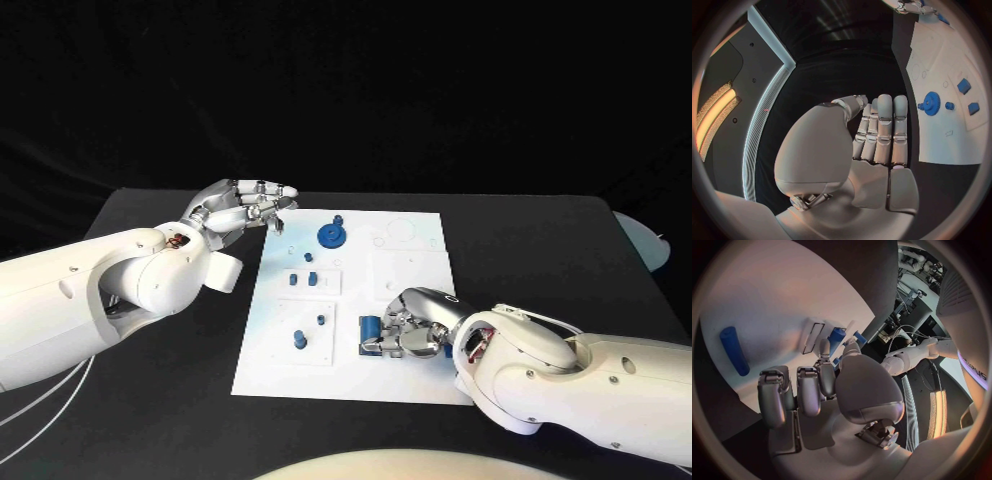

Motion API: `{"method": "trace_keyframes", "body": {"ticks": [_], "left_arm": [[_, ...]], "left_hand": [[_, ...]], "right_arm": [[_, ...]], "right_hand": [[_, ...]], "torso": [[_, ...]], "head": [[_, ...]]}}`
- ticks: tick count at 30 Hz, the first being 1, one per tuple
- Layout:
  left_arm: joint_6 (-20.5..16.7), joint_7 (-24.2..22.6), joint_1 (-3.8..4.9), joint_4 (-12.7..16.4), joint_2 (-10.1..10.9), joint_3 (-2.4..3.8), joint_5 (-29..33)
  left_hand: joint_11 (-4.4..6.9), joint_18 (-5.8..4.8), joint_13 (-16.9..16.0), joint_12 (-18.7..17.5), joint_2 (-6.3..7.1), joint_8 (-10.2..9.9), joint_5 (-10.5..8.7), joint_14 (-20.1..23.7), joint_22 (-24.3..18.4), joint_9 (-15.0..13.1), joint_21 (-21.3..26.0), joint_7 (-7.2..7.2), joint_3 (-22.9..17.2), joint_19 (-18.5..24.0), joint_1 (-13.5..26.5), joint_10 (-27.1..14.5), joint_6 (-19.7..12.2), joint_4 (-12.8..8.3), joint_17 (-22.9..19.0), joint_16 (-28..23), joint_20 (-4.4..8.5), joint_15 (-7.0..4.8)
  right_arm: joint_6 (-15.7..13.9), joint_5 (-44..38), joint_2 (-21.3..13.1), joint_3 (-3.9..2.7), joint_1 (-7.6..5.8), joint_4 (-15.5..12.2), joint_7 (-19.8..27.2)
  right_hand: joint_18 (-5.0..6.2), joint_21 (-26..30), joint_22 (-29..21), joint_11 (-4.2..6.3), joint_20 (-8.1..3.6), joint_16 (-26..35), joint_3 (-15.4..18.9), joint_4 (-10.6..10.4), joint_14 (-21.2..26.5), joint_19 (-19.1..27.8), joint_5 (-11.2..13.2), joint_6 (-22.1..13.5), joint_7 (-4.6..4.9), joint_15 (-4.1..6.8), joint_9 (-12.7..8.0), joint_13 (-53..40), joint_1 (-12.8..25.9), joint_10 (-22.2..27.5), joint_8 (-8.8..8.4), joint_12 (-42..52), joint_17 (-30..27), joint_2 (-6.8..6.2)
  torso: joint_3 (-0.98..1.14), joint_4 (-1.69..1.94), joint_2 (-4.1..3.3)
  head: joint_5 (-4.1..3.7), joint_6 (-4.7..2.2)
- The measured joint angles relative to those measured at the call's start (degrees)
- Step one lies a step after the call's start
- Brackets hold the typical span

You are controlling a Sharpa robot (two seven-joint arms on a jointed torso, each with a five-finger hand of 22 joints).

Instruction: Assemble the parts on the task board

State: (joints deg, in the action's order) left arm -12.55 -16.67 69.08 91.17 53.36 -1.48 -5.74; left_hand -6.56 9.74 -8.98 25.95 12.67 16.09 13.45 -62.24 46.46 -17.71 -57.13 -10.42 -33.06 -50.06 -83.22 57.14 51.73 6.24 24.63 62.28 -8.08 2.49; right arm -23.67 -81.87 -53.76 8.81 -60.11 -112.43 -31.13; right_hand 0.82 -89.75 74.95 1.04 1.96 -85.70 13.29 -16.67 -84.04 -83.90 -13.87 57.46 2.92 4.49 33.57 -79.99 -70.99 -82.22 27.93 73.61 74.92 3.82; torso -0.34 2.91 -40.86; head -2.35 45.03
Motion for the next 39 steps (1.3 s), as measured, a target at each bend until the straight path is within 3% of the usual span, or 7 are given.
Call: {"method": "trace_keyframes", "body": {"ticks": [11,16,21,23,25,39], "left_arm": [[0.0,0.1,0.00,0.1,0.1,0.00,0.0],[0.0,0.2,0.00,0.1,0.1,-0.01,0.0],[0.0,0.2,0.00,0.1,0.1,-0.02,0.0],[0.0,0.2,0.00,0.0,0.1,-0.02,0.0],[0.0,0.2,0.00,0.0,0.1,-0.02,0.0],[0.0,0.2,0.00,-0.2,0.0,-0.44,0.0]], "left_hand": [[0.00,0.00,0.0,0.0,0.00,0.0,0.00,0.0,0.0,0.0,0.0,0.00,-0.2,0.0,0.0,0.0,0.0,0.2,0.0,0.0,0.00,0.00],[0.00,0.00,0.0,0.0,0.00,0.0,0.00,0.0,0.0,0.0,0.0,0.00,-0.2,0.0,0.0,0.0,0.0,0.2,0.0,0.0,0.00,0.00],[0.00,0.00,0.0,0.0,0.00,0.0,0.00,0.0,0.0,0.0,0.0,0.00,-0.2,0.0,0.0,0.0,0.0,0.2,0.0,0.0,0.00,0.00],[0.00,-0.01,0.0,0.2,0.00,0.0,0.00,0.0,0.0,0.0,0.0,0.00,-0.3,0.0,0.0,0.0,0.0,0.1,0.0,0.0,0.00,0.00],[0.00,0.00,0.0,0.2,0.00,0.0,0.00,0.0,0.0,0.0,0.0,0.00,-0.4,0.0,0.0,0.0,0.0,-0.1,0.0,0.0,0.00,0.00],[0.00,0.00,0.0,0.2,0.00,0.0,0.00,0.0,0.0,0.0,0.0,0.00,-0.4,0.0,0.0,0.0,0.0,-0.1,0.0,0.0,0.00,0.00]], "right_arm": [[0.2,0.0,-0.6,0.00,0.00,0.0,0.1],[0.3,-0.3,-0.9,0.00,-0.02,-0.1,0.1],[0.2,-1.2,-2.0,0.00,-0.10,-0.2,0.1],[0.0,-1.7,-2.5,-0.02,-0.17,-0.2,0.1],[-0.2,-2.2,-3.2,-0.04,-0.30,-0.3,0.1],[-3.3,-3.1,-10.0,-0.19,-1.84,-2.0,1.6]], "right_hand": [[0.00,0.0,0.0,0.00,0.00,0.0,0.7,0.1,0.0,0.0,0.2,0.0,0.00,0.00,-0.1,0.0,-1.0,0.0,0.00,0.0,0.0,-0.76],[0.00,0.0,0.0,0.00,0.00,0.0,1.6,0.3,-0.1,0.0,2.3,0.0,0.00,-0.10,-0.4,-1.7,-4.1,0.0,0.00,0.2,0.0,-1.80],[0.00,0.0,0.0,-0.01,0.00,0.0,1.6,0.3,0.0,0.0,2.5,0.0,0.00,-0.06,-0.6,-5.0,-6.8,0.0,0.00,0.2,0.0,-2.28],[0.00,0.0,0.0,-0.01,-0.12,0.0,1.7,0.5,0.1,-0.1,5.0,0.0,0.00,0.10,-0.8,-5.6,-8.3,0.0,0.00,0.0,0.0,-2.82],[0.00,0.0,0.0,-0.01,-0.21,0.0,1.7,0.5,0.1,-0.2,5.7,0.0,0.00,0.10,-0.8,-5.8,-8.9,0.0,-0.08,-0.1,0.0,-2.40],[0.00,0.0,0.0,0.16,-0.21,0.0,1.9,0.3,0.1,-0.2,3.9,-0.3,0.32,0.10,-1.3,-6.6,-8.9,0.3,-0.99,-0.7,0.0,-2.40]], "torso": [[0.04,-0.10,0.05],[0.04,-0.13,0.05],[0.03,-0.15,0.07],[0.04,-0.18,0.09],[0.04,-0.20,0.10],[0.08,-0.24,0.21]], "head": [[0.12,0.10],[0.02,0.10],[-0.21,0.05],[-0.27,0.01],[-0.31,-0.02],[-1.31,-0.22]]}}
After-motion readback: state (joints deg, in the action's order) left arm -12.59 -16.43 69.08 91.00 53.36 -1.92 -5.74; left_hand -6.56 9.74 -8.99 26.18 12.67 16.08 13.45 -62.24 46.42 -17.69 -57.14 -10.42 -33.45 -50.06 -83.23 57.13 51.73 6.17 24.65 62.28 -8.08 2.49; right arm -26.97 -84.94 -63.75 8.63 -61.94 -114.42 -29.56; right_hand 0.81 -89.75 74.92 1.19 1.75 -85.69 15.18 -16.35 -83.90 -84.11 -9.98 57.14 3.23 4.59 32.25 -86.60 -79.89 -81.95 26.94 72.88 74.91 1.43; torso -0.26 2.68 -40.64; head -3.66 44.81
